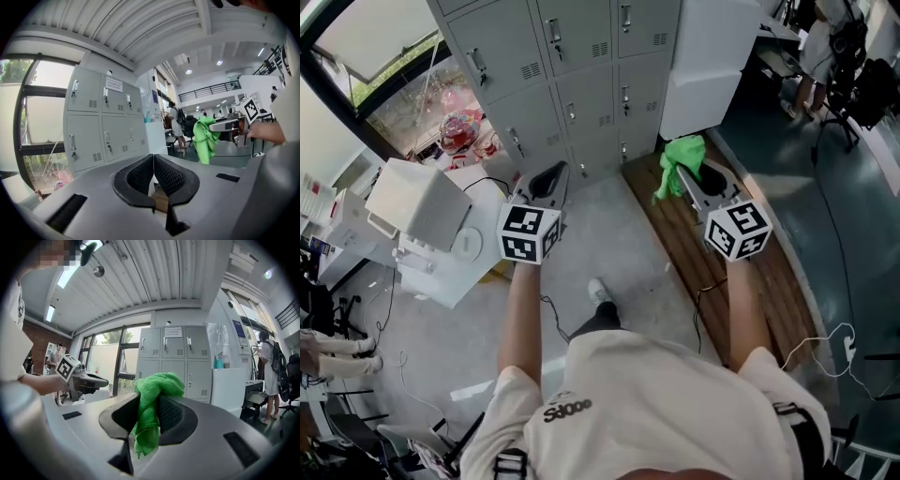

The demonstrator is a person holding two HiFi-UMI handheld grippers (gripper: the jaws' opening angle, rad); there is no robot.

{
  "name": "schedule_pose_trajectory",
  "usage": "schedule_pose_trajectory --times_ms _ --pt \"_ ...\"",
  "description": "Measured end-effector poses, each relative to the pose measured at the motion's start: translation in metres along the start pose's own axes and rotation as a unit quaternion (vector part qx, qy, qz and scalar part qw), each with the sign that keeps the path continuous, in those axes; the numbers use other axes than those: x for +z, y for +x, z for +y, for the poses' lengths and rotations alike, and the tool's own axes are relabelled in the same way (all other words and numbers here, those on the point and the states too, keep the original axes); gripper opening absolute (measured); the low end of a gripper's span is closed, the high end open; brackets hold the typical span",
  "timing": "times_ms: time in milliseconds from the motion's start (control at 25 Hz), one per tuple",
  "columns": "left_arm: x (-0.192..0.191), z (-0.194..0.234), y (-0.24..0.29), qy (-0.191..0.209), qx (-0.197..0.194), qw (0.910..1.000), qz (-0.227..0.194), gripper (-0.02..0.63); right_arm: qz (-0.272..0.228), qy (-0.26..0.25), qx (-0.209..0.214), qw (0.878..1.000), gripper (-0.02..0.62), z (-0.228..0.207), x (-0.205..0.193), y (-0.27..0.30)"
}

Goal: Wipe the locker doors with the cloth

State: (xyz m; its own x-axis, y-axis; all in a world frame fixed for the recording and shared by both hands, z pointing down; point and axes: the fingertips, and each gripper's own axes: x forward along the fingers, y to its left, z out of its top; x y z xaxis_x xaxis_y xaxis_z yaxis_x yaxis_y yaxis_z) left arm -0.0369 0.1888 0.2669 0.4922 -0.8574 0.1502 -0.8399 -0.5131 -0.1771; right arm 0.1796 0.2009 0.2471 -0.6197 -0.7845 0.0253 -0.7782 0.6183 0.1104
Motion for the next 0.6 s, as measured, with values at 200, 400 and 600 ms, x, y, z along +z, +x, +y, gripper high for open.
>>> schedule_pose_trajectory --times_ms 200,400,600 --pt "0.008 0.071 0.057 -0.002 -0.014 0.9999 -0.004 0.018 0.007 -0.005 -0.008 1.000 0.087 -0.031 0.014 0.082" --pt "0.010 0.131 0.098 0.001 -0.020 0.9997 -0.010 0.018 0.004 0.002 -0.015 1.000 0.087 -0.054 0.022 0.153" --pt "0.000 0.177 0.126 -0.008 -0.019 0.9998 -0.006 0.018 -0.002 0.016 -0.024 1.000 0.087 -0.073 0.026 0.208"
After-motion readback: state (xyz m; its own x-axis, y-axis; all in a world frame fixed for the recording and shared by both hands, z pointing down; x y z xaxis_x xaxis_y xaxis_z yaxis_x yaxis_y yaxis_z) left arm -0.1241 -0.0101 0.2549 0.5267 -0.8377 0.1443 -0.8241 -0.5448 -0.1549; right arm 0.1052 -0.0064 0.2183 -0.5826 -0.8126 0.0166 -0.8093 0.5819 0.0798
